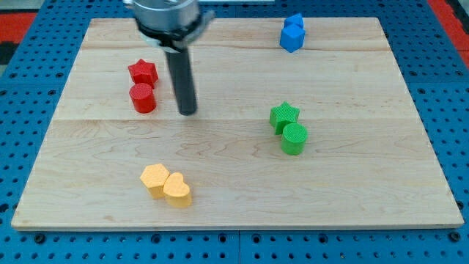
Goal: Separate the yellow heart and the yellow hexagon
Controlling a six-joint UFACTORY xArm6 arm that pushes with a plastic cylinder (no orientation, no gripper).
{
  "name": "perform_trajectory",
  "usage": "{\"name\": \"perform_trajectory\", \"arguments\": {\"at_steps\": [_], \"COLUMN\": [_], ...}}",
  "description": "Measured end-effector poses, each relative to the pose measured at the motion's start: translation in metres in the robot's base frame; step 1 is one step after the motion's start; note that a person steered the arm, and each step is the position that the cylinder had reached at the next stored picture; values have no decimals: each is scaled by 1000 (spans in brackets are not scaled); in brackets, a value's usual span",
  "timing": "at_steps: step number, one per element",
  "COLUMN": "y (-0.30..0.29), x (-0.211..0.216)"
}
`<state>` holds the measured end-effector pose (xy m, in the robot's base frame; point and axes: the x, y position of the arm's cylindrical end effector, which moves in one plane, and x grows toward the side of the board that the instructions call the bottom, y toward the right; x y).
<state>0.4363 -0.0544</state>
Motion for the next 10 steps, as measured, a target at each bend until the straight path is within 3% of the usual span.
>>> {"name": "perform_trajectory", "arguments": {"at_steps": [2,3,5,10], "y": [78,78,21,-63], "x": [85,122,171,53]}}
